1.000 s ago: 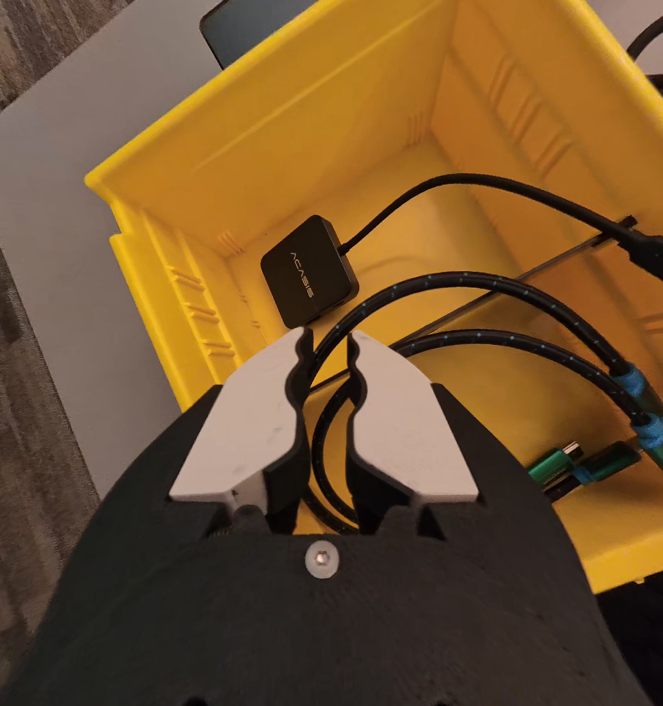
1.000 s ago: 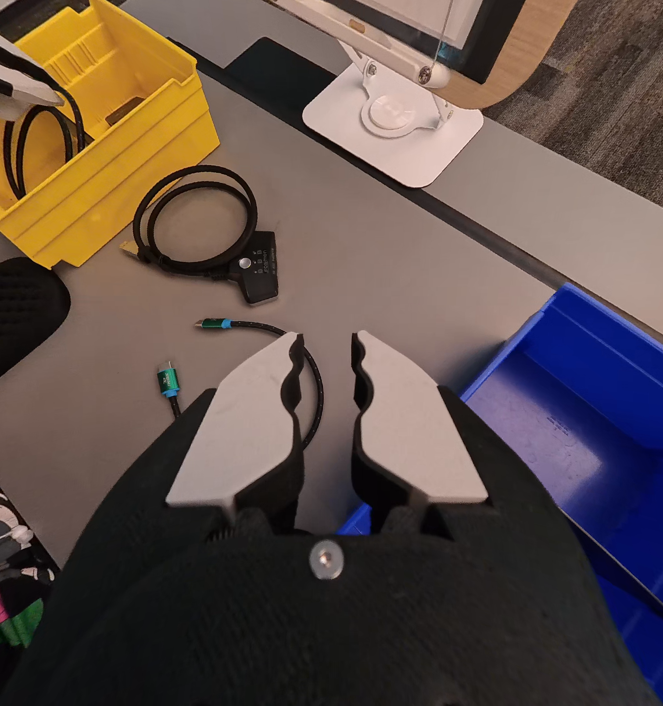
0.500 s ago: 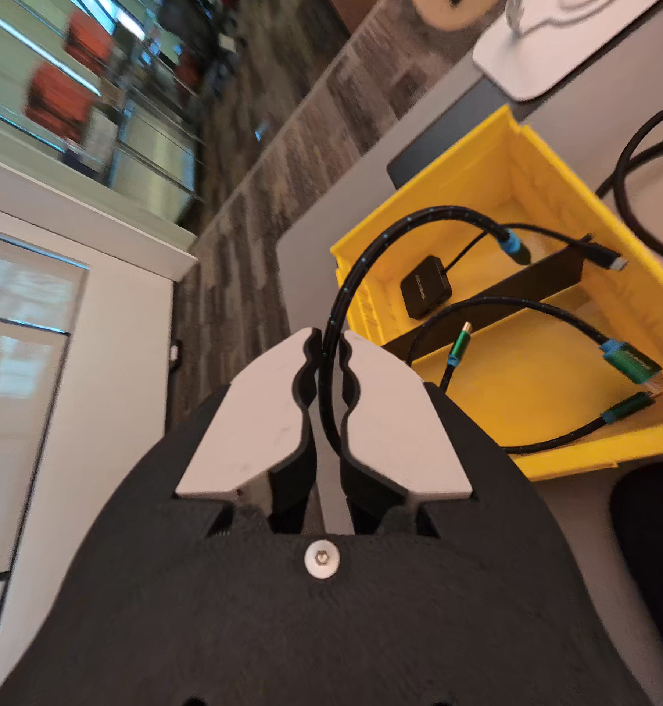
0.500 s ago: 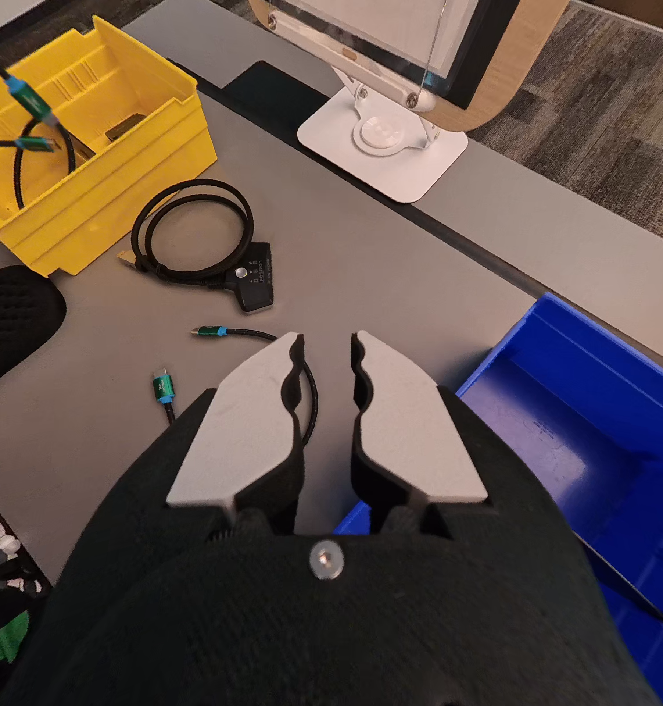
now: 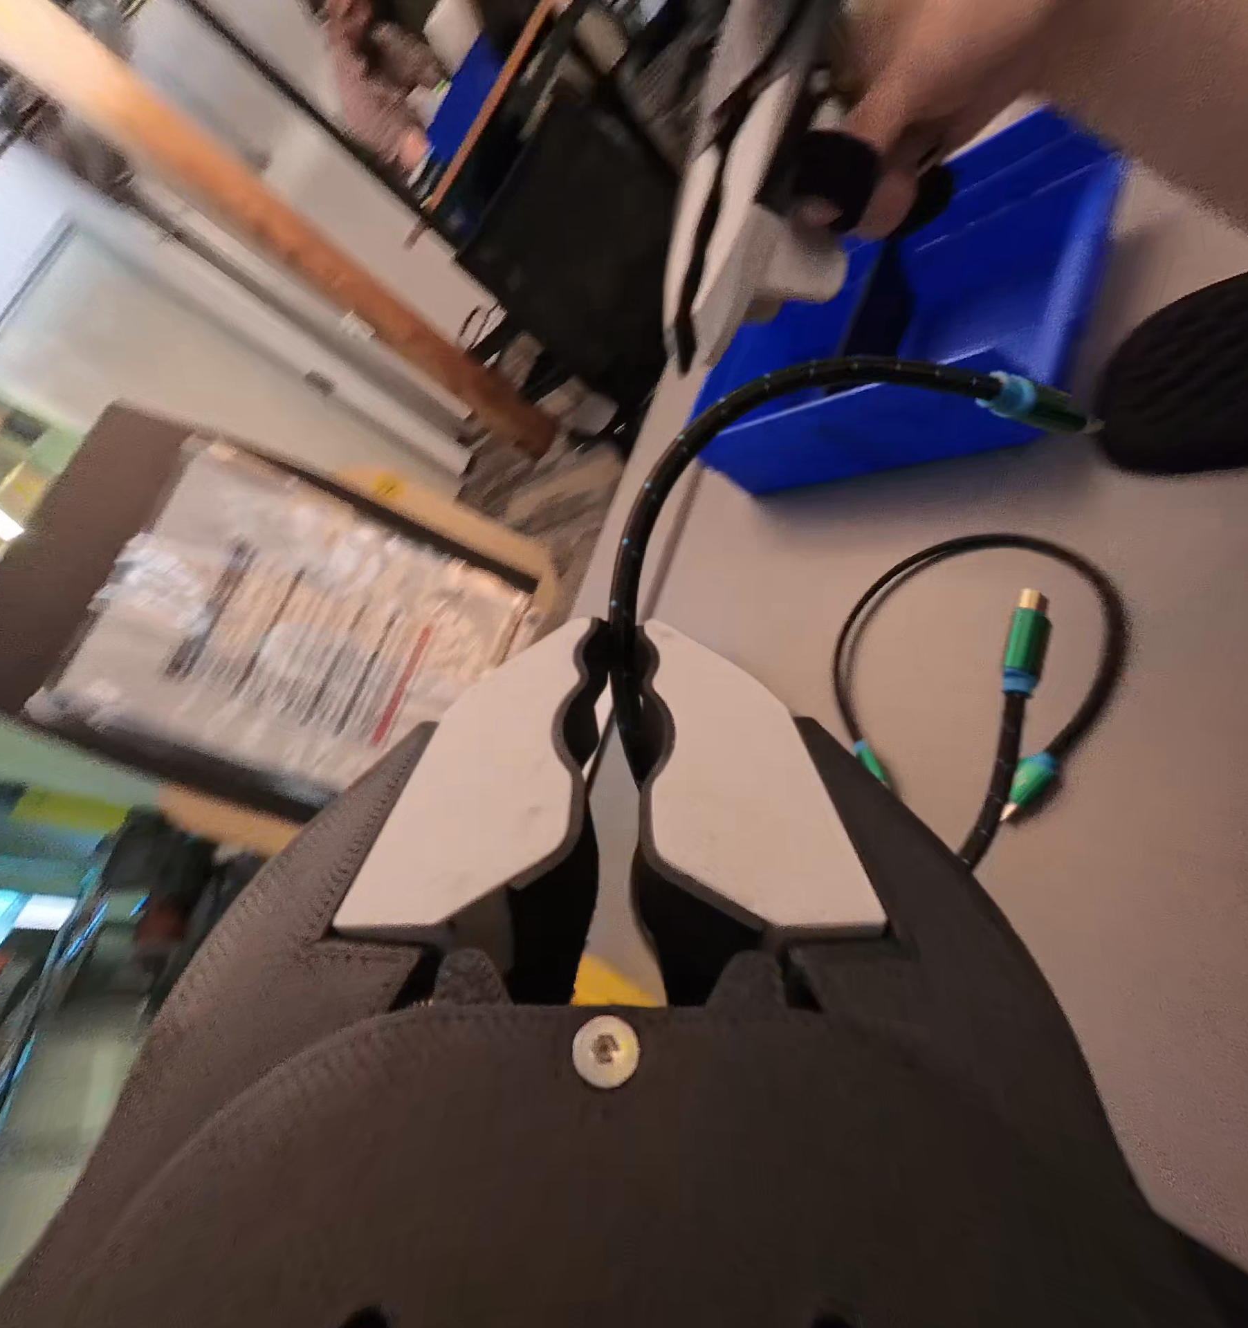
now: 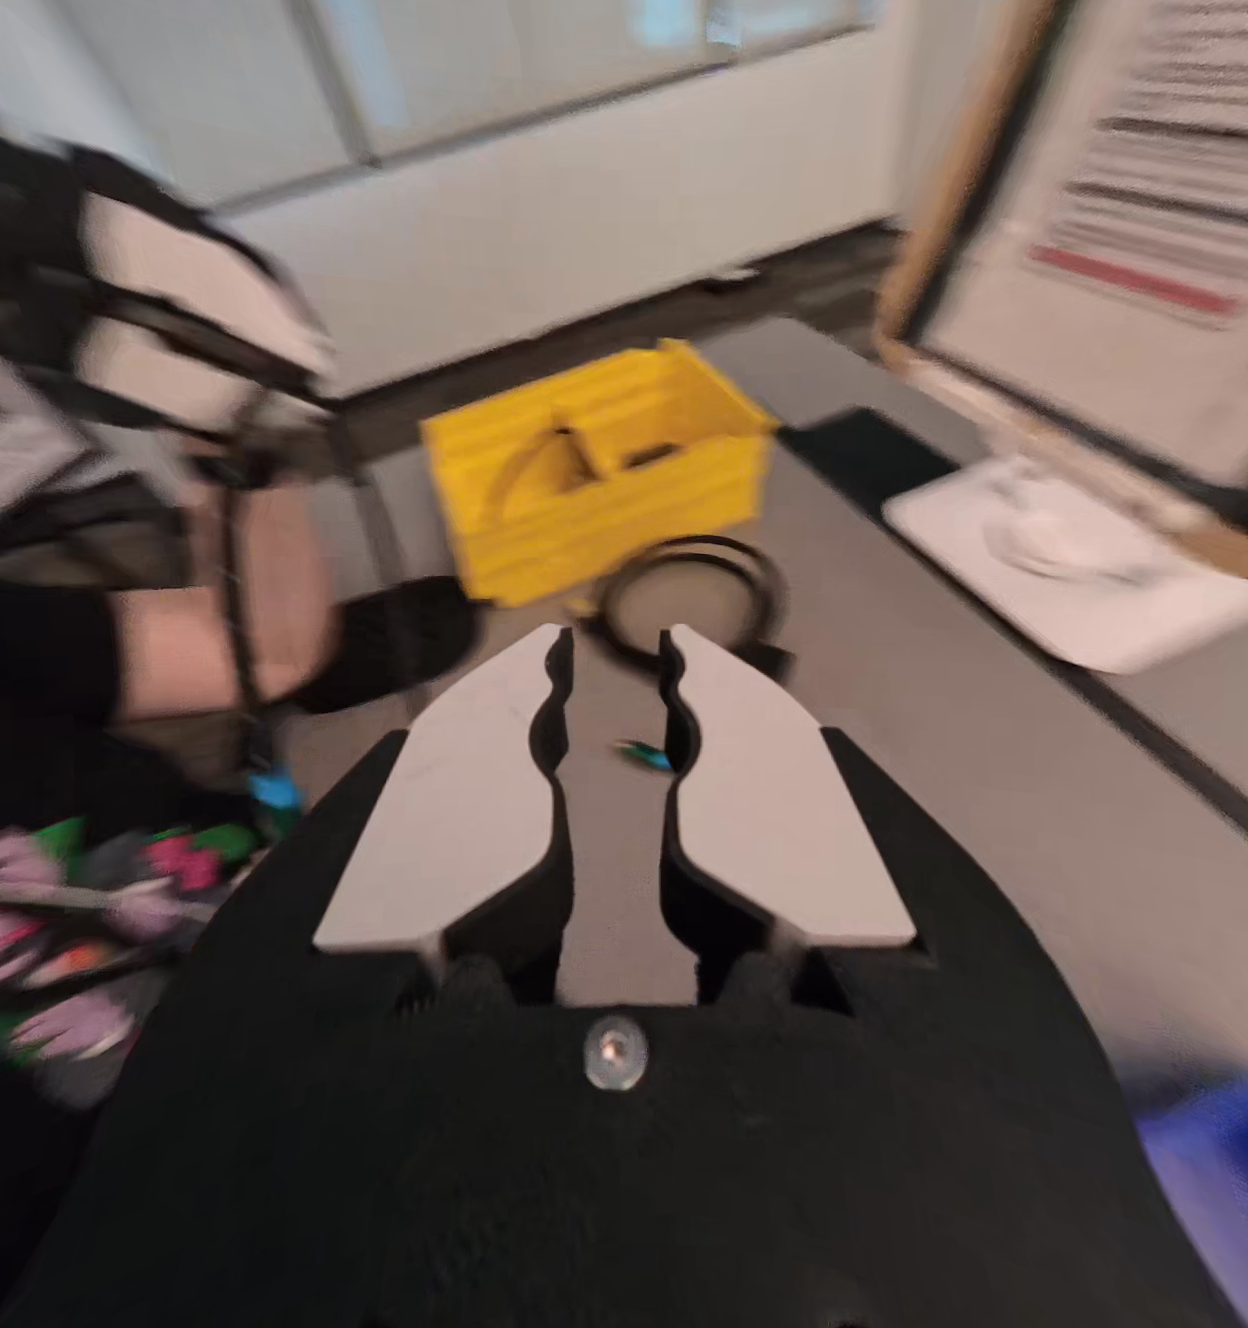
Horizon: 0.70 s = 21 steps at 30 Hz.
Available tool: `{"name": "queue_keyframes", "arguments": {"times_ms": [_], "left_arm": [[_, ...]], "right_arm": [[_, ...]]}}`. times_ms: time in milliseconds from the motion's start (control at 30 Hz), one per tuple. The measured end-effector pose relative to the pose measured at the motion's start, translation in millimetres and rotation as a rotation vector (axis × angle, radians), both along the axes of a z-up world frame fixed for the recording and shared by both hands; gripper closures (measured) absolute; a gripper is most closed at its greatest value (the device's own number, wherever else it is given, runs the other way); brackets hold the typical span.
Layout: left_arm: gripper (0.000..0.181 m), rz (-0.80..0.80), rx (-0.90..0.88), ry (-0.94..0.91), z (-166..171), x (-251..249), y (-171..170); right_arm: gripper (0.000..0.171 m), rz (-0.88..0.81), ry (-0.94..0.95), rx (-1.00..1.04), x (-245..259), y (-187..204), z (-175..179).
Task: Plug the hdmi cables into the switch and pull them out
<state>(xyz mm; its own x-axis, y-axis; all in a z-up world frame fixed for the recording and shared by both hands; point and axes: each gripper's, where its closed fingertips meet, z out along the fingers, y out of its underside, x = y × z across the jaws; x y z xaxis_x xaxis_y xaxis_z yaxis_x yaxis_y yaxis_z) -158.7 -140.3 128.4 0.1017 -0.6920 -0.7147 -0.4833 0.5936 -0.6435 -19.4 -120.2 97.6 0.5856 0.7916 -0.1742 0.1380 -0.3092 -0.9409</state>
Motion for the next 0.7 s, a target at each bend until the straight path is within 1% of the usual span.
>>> {"name": "queue_keyframes", "arguments": {"times_ms": [33, 67, 100, 133, 200, 267, 300, 367, 400, 467, 500, 600, 700], "left_arm": [[0.175, -0.078, -0.009, 0.033, -11.0, 12.4, -7.2], [0.175, -0.156, -0.011, 0.078, -24.4, 20.6, -13.8], [0.175, -0.192, -0.017, 0.111, -34.9, 26.0, -15.0], [0.175, -0.191, -0.036, 0.134, -42.3, 29.3, -11.4], [0.175, -0.169, -0.075, 0.158, -50.8, 32.4, -3.0], [0.175, -0.171, -0.072, 0.165, -55.4, 32.6, 1.7], [0.174, -0.174, -0.07, 0.168, -56.9, 32.4, 3.2], [0.174, -0.163, -0.077, 0.168, -57.9, 31.5, 7.5], [0.174, -0.155, -0.08, 0.167, -57.9, 30.9, 10.0], [0.175, -0.142, -0.079, 0.16, -57.2, 29.2, 14.7], [0.175, -0.134, -0.08, 0.155, -56.4, 28.1, 17.3], [0.175, -0.117, -0.094, 0.144, -54.8, 22.8, 24.6], [0.175, -0.112, -0.114, 0.15, -56.8, 18.2, 29.2]], "right_arm": [[0.148, 0.118, 0.044, -0.04, -14.2, -12.8, -0.3], [0.148, 0.226, 0.055, -0.088, -25.8, -25.3, -5.0], [0.147, 0.329, 0.031, -0.123, -35.6, -37.7, -12.7], [0.145, 0.43, -0.015, -0.122, -44.1, -49.8, -21.5], [0.137, 0.603, -0.104, -0.055, -59.9, -72.1, -39.8], [0.128, 0.71, -0.161, -0.028, -75.1, -85.2, -54.7], [0.125, 0.718, -0.196, -0.036, -81.6, -84.3, -62.0], [0.125, 0.728, -0.243, -0.069, -92.0, -81.6, -73.7], [0.128, 0.737, -0.251, -0.085, -96.1, -81.0, -77.8], [0.141, 0.754, -0.277, -0.131, -98.6, -80.9, -87.2], [0.144, 0.768, -0.292, -0.164, -97.8, -82.7, -92.4], [0.145, 0.765, -0.345, -0.239, -93.5, -82.5, -106.7], [0.144, 0.751, -0.353, -0.238, -93.5, -78.5, -108.8]]}}
